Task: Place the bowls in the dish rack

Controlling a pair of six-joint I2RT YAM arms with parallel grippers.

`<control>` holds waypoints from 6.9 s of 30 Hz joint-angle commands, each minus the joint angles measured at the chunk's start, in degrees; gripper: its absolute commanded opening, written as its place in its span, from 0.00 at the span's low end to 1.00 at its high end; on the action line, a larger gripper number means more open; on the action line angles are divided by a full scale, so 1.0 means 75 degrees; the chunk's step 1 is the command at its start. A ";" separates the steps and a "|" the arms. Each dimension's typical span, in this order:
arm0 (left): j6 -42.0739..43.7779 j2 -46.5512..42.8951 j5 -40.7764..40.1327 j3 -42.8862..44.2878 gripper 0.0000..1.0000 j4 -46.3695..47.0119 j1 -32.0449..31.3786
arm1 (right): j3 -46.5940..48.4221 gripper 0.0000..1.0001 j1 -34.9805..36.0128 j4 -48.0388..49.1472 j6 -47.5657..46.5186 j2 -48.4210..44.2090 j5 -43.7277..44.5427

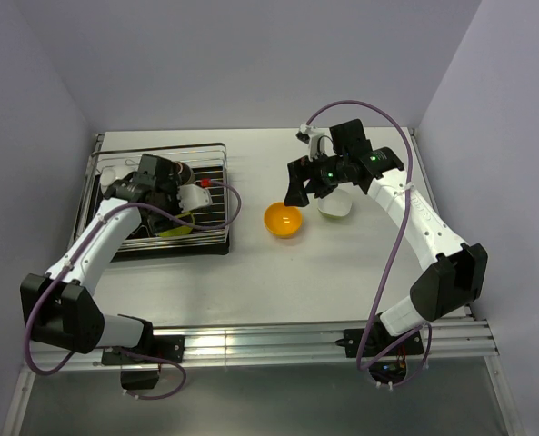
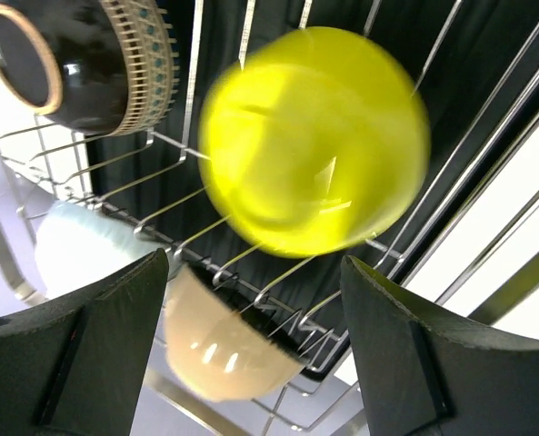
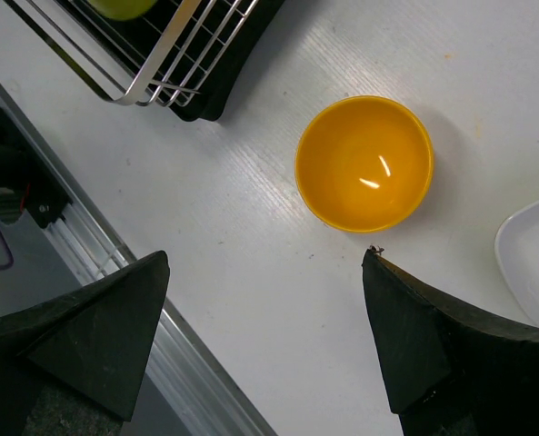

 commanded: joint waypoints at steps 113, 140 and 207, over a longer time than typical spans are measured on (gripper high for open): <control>-1.3129 -0.0412 0.6993 0.1056 1.00 0.6592 -0.0569 | 0.0559 0.00 -0.1807 0.3721 0.3450 0.0212 -0.2977; -1.4371 -0.0179 0.6533 0.0552 0.87 0.7589 -0.1451 | 0.0513 0.00 -0.0318 0.2878 0.2372 -0.0058 -0.2614; -0.3954 -0.0120 0.2583 0.1091 0.00 0.2513 0.0506 | 0.0829 1.00 -0.0786 0.1331 0.1598 0.0024 -0.1817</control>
